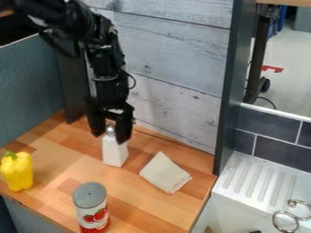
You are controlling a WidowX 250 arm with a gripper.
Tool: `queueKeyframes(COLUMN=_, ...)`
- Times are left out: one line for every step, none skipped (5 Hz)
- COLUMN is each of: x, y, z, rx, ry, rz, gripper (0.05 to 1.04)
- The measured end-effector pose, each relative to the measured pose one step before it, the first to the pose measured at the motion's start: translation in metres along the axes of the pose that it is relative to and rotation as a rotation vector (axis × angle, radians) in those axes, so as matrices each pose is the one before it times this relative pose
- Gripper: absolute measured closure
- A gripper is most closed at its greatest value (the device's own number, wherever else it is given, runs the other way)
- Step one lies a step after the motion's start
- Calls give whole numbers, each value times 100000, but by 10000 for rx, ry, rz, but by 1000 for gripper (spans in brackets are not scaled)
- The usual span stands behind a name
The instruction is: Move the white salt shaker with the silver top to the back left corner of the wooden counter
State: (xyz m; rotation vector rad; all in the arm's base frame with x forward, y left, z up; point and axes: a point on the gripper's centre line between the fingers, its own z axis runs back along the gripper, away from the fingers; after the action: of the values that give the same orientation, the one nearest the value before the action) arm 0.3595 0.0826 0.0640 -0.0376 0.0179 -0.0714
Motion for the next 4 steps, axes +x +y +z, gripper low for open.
queueKeyframes(x=604, y=280, z=-401, rx=64, ry=-60, rz=275, gripper=122)
queueKeyframes(x=261, y=35, z=-691, rx=-33, ry=119, rz=157, gripper=395)
queueKeyframes(x=77, y=-353, z=4, rx=-222, ry=-51, rz=-214, gripper=470)
queueKeyframes(x=-1144, y=-466, z=926, rx=-192, ry=-150, rz=-91, gripper=470)
